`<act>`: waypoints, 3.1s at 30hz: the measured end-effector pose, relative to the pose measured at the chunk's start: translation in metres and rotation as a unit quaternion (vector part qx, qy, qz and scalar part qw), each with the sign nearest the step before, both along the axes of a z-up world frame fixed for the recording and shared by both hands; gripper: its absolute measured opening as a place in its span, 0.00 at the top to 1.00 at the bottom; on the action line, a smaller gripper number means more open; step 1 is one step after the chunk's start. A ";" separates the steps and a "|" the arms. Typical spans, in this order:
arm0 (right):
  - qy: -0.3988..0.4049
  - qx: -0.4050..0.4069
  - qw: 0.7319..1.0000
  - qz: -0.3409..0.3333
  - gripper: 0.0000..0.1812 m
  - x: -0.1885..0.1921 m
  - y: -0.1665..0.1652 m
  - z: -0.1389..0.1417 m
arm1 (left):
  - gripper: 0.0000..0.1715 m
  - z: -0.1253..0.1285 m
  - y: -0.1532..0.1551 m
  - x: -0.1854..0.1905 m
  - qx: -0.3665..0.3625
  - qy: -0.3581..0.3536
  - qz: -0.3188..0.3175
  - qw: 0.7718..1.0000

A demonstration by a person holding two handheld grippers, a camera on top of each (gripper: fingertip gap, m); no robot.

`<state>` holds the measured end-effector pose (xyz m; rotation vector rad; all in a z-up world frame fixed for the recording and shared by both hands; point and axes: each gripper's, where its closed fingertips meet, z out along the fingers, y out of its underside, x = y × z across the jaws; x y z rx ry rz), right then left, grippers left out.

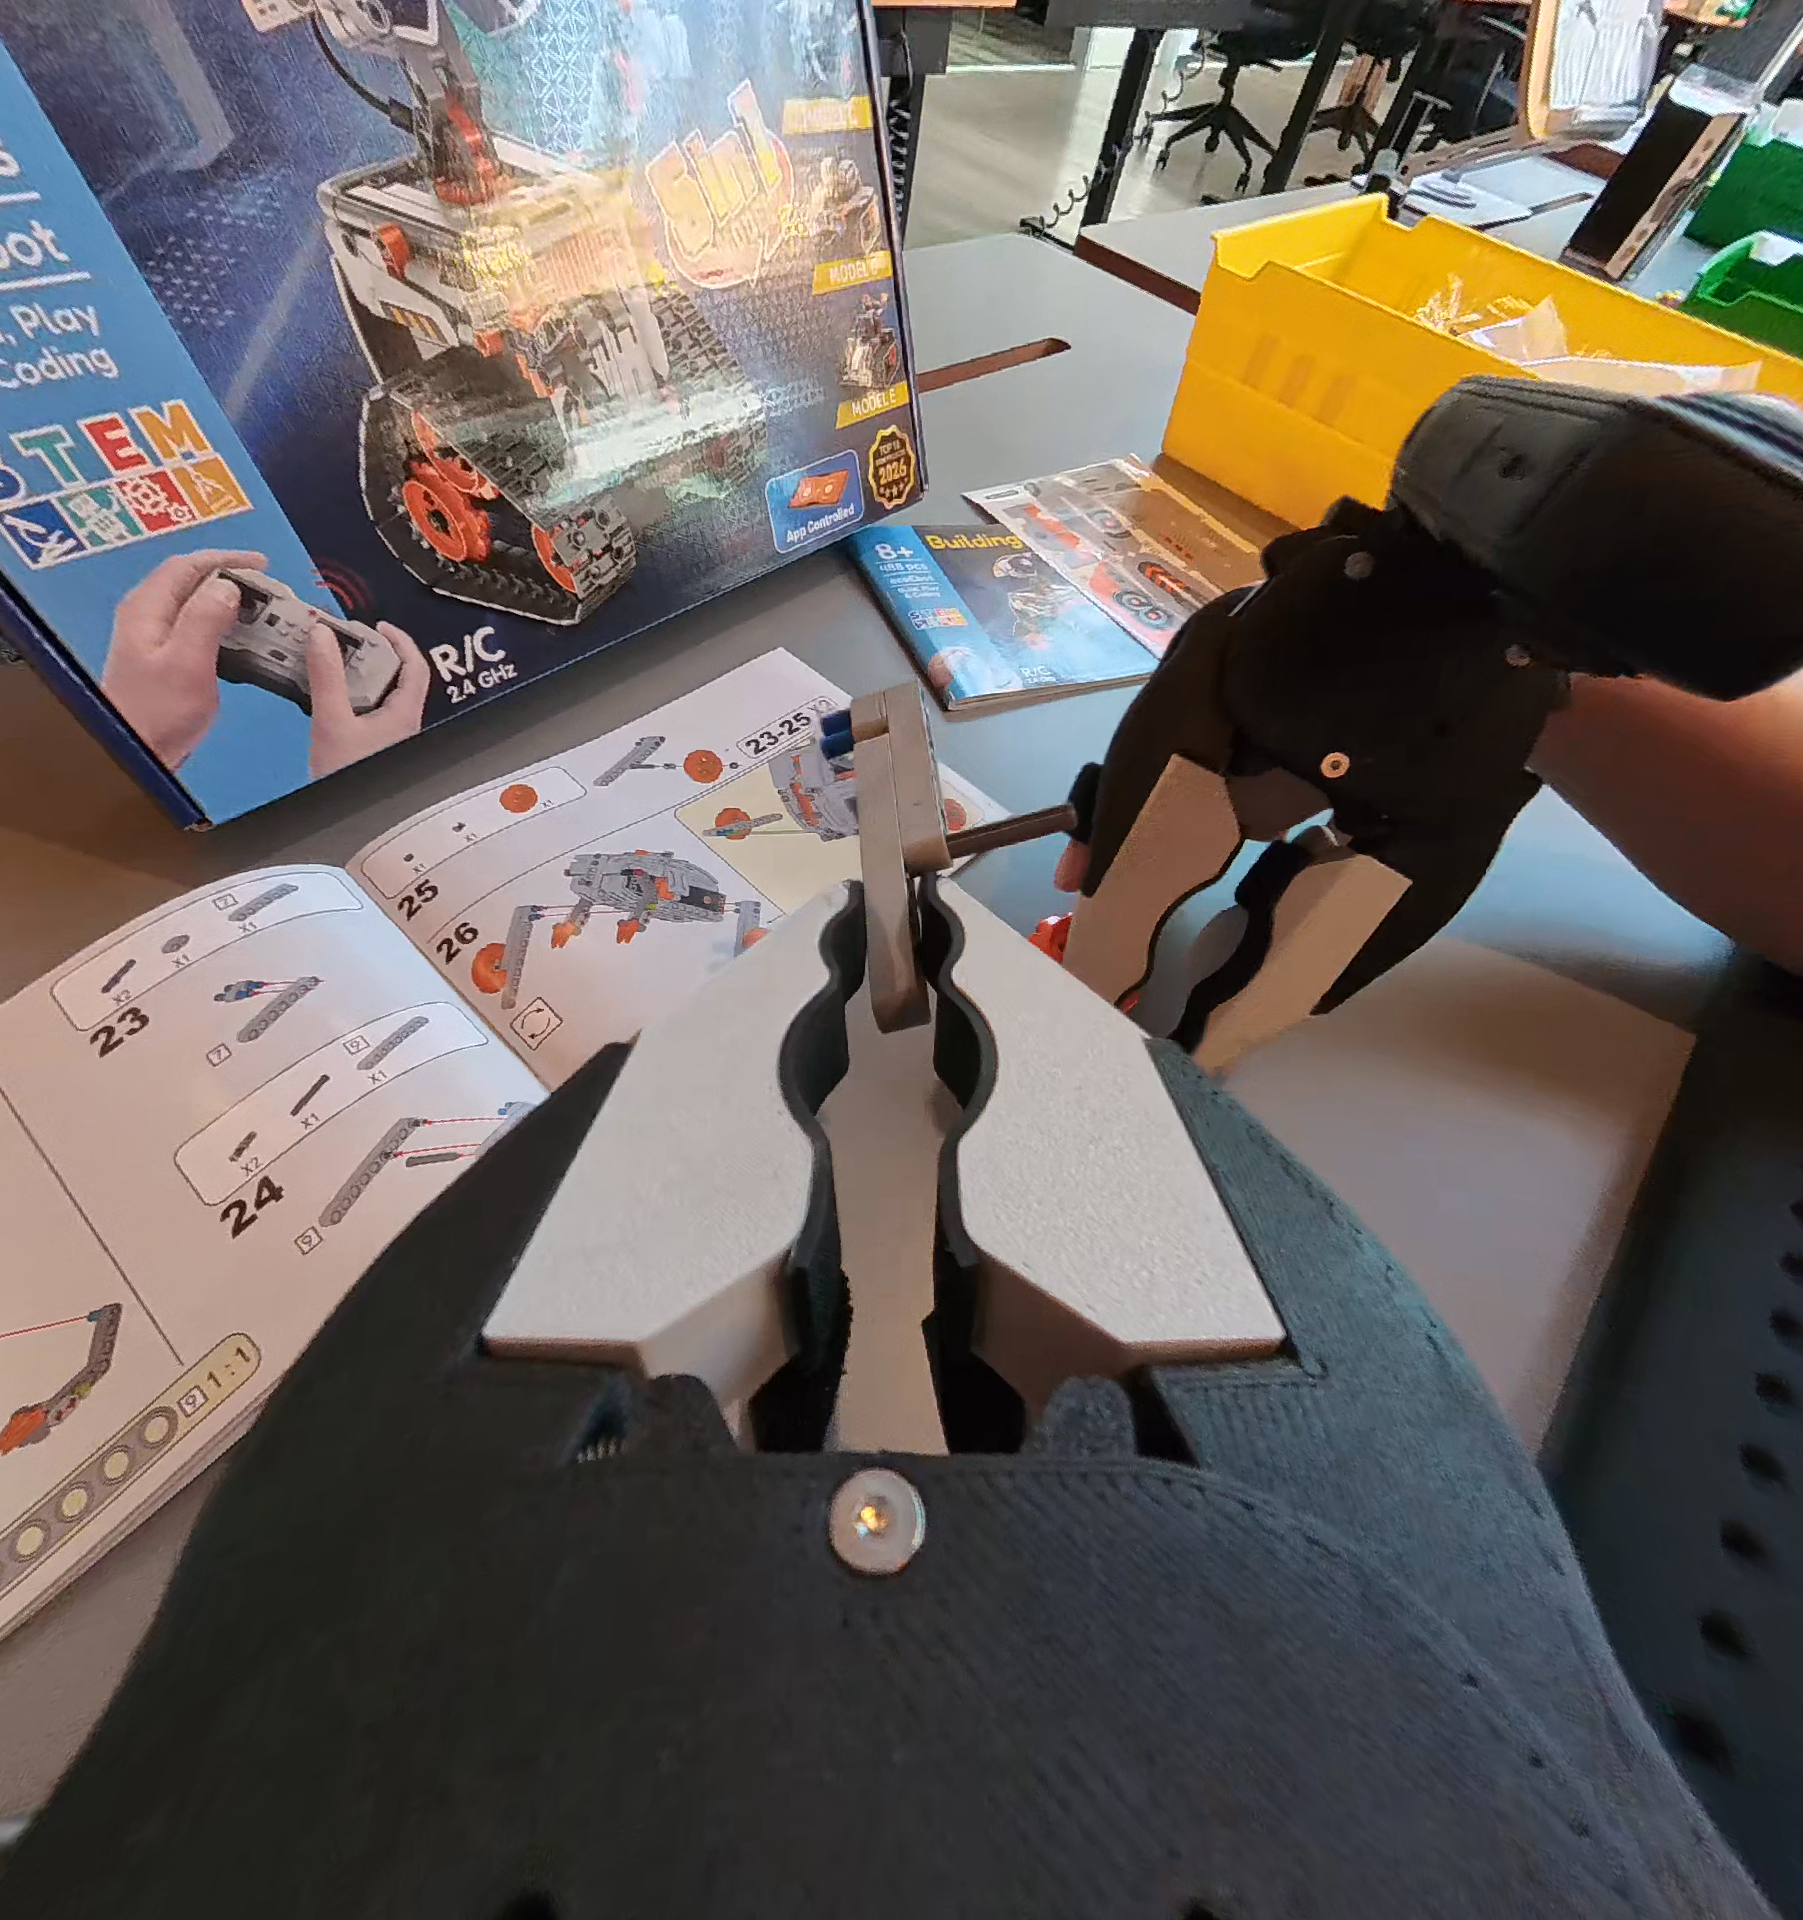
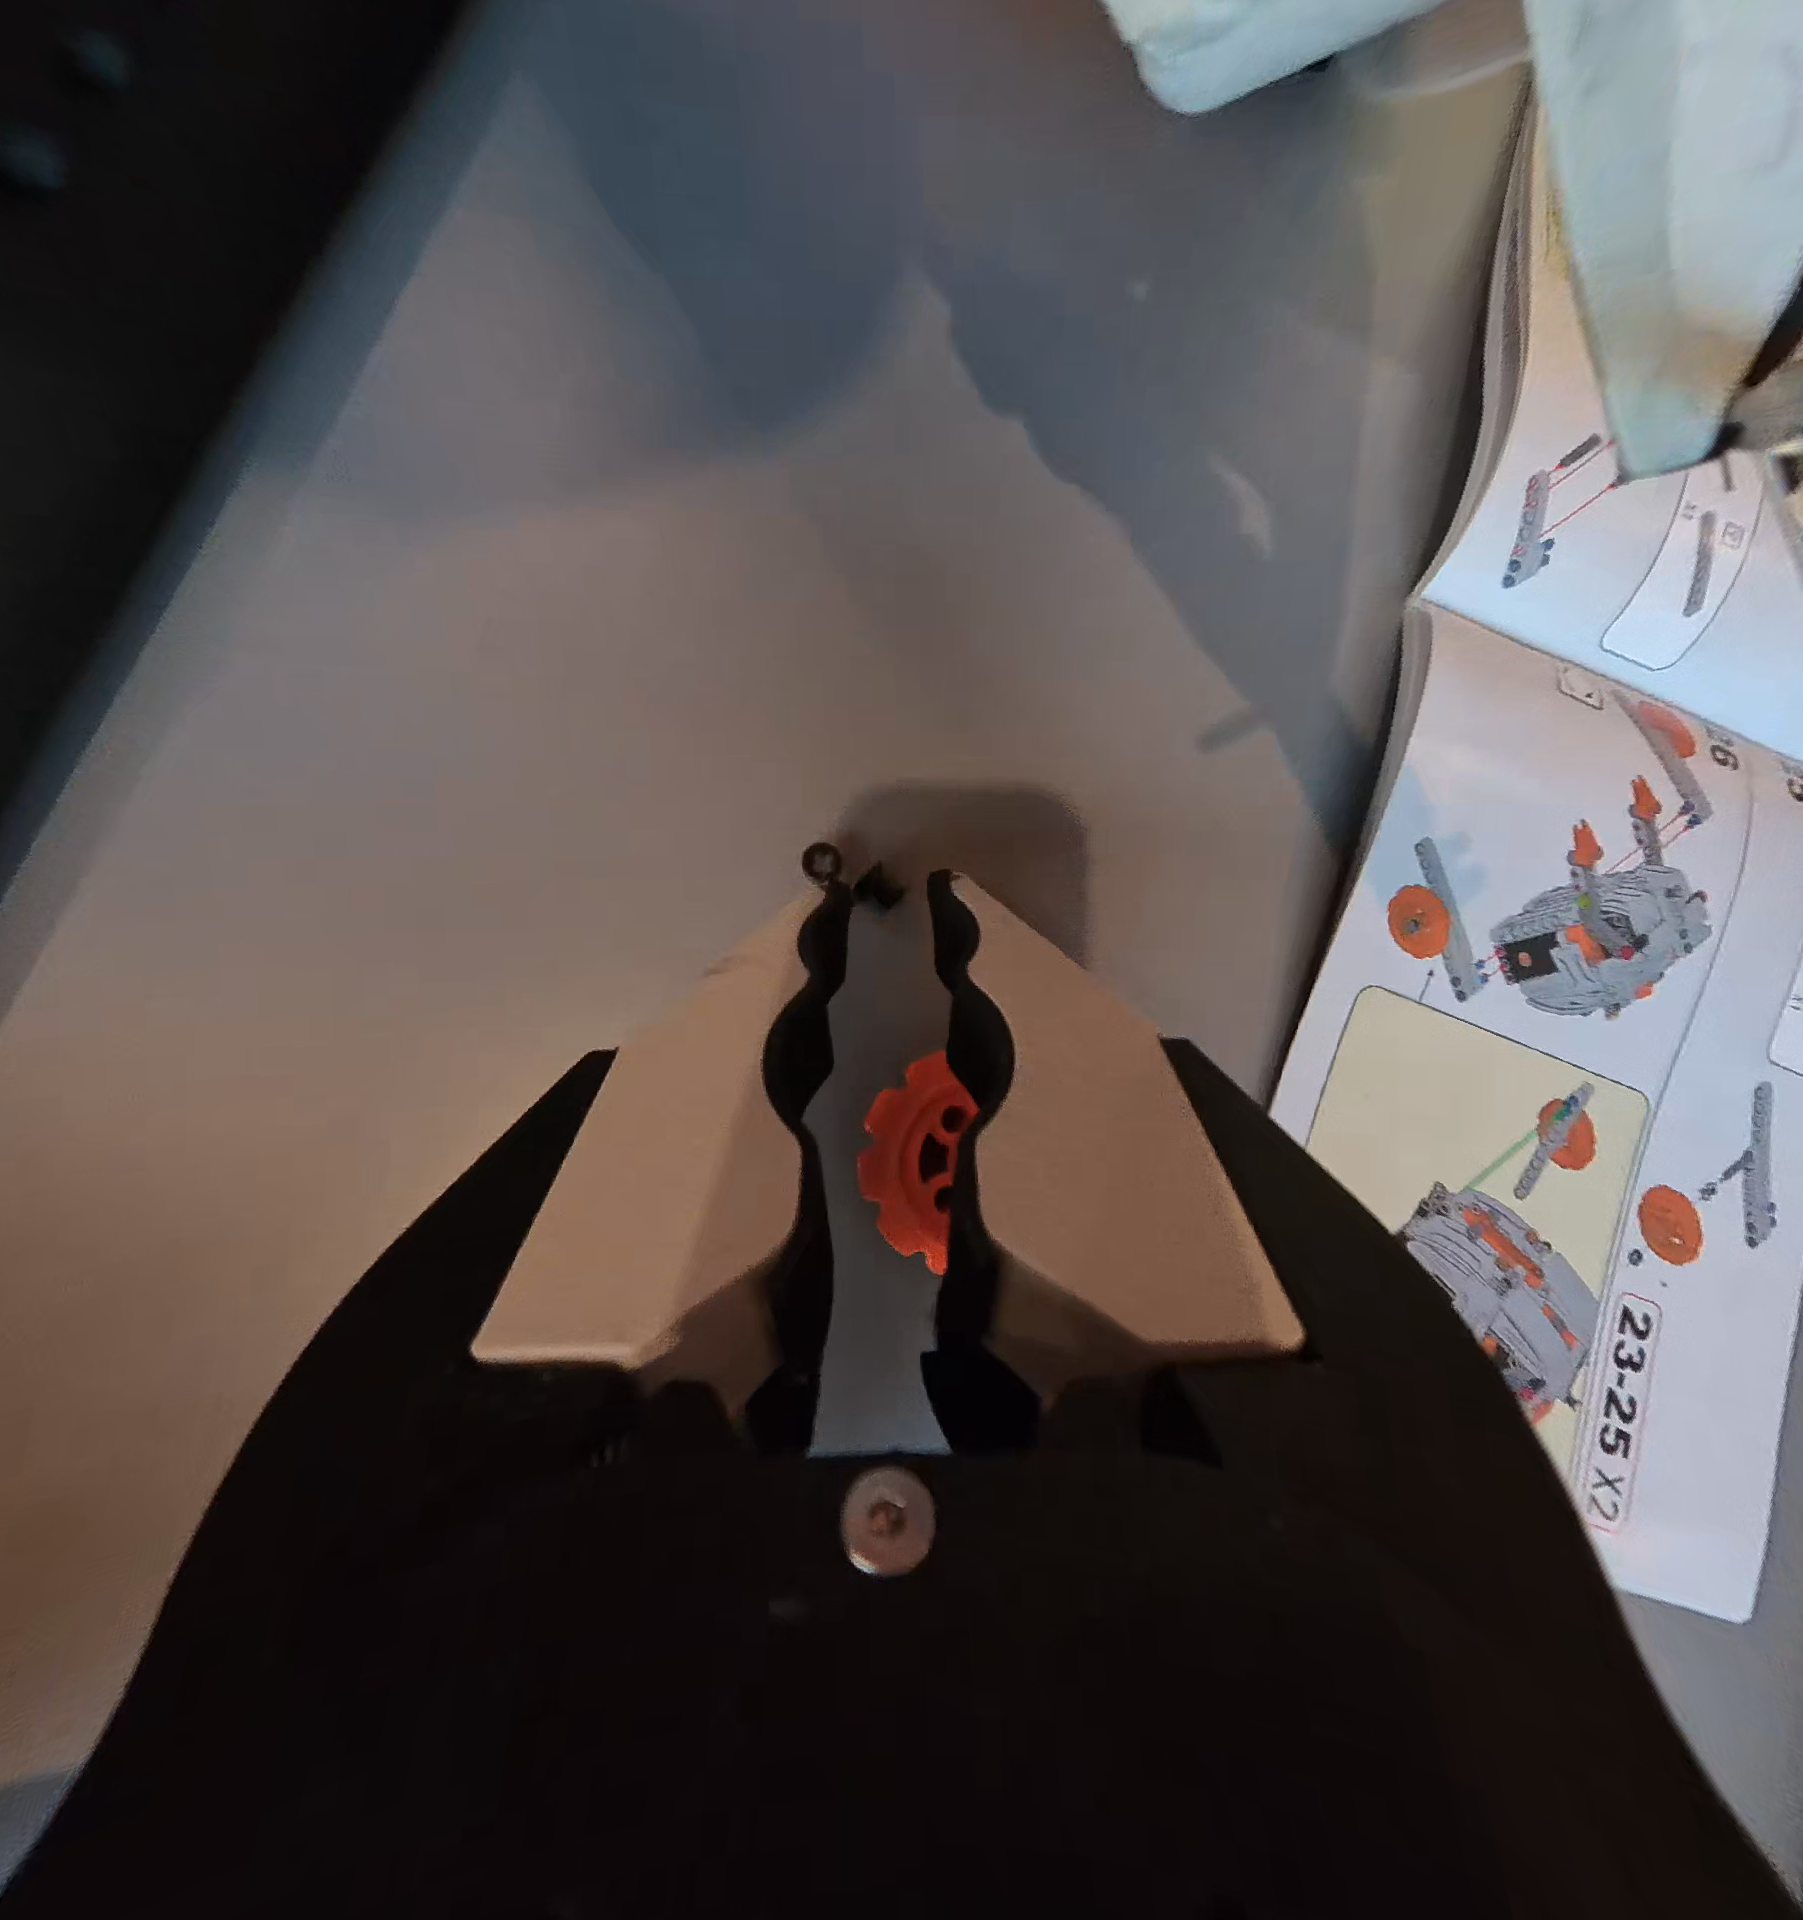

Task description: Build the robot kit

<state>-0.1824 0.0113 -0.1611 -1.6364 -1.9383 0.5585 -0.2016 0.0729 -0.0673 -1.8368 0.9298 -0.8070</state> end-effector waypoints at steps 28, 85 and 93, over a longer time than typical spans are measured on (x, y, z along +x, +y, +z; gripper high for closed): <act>0.061 -0.028 0.992 -0.105 0.97 0.005 0.004 0.015 | 0.96 0.004 0.009 -0.011 0.041 0.029 0.041 0.998; 0.229 0.053 0.906 -0.352 0.98 0.030 0.028 0.060 | 0.96 -0.045 -0.010 0.014 -0.011 0.063 -0.003 0.998; 0.171 0.141 0.915 -0.337 0.97 0.025 0.028 0.056 | 0.96 -0.042 -0.003 0.014 -0.003 0.050 0.021 0.999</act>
